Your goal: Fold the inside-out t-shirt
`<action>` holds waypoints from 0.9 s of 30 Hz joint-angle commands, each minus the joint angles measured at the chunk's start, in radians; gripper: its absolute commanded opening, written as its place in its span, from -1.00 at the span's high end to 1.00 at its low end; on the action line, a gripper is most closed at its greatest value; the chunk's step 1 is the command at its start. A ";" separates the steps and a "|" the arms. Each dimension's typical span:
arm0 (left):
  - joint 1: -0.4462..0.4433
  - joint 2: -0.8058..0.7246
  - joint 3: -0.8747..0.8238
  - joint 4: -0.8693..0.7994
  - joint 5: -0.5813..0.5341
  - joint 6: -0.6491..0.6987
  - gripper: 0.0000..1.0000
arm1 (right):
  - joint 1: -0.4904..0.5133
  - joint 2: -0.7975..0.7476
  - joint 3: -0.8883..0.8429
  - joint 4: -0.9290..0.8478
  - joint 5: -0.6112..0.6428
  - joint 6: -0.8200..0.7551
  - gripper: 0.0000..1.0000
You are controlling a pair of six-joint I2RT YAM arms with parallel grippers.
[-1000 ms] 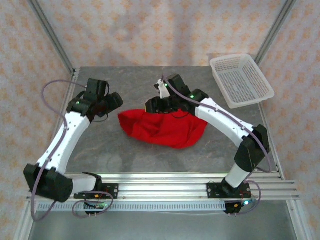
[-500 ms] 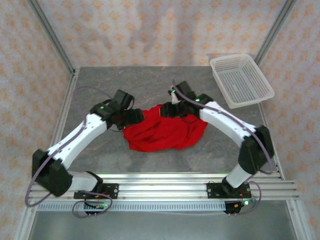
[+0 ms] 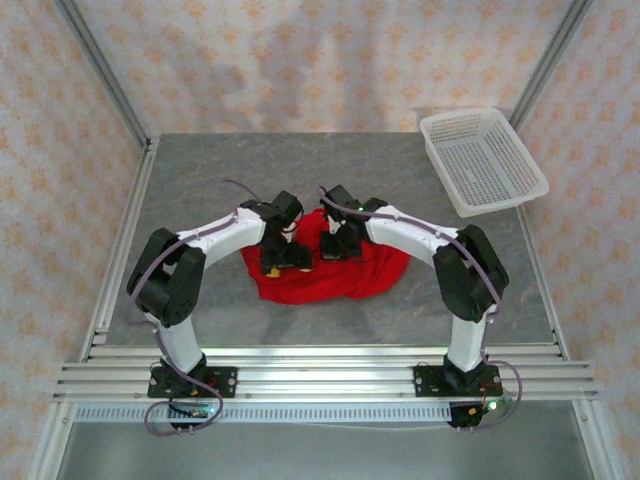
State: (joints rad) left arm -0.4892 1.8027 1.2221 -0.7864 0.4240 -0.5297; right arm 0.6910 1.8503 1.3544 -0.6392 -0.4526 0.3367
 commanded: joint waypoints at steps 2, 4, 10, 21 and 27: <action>0.011 0.010 0.042 0.034 0.069 0.011 0.98 | -0.009 -0.083 0.010 -0.020 -0.002 -0.009 1.00; 0.024 -0.026 0.050 0.038 0.065 0.001 1.00 | -0.026 -0.124 -0.028 -0.032 0.053 0.009 1.00; 0.151 -0.225 0.087 0.076 0.176 -0.098 1.00 | -0.113 -0.337 -0.382 0.071 0.202 0.010 1.00; 0.143 -0.286 0.145 0.025 0.354 0.072 1.00 | -0.072 -0.488 -0.371 0.138 0.250 -0.140 0.29; 0.121 -0.280 0.195 -0.025 0.369 0.141 1.00 | -0.027 -0.521 -0.384 0.370 0.160 -0.413 -0.33</action>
State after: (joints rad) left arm -0.3557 1.5425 1.3739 -0.7624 0.7574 -0.4580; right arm 0.6502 1.3342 0.9596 -0.3916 -0.2779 0.1005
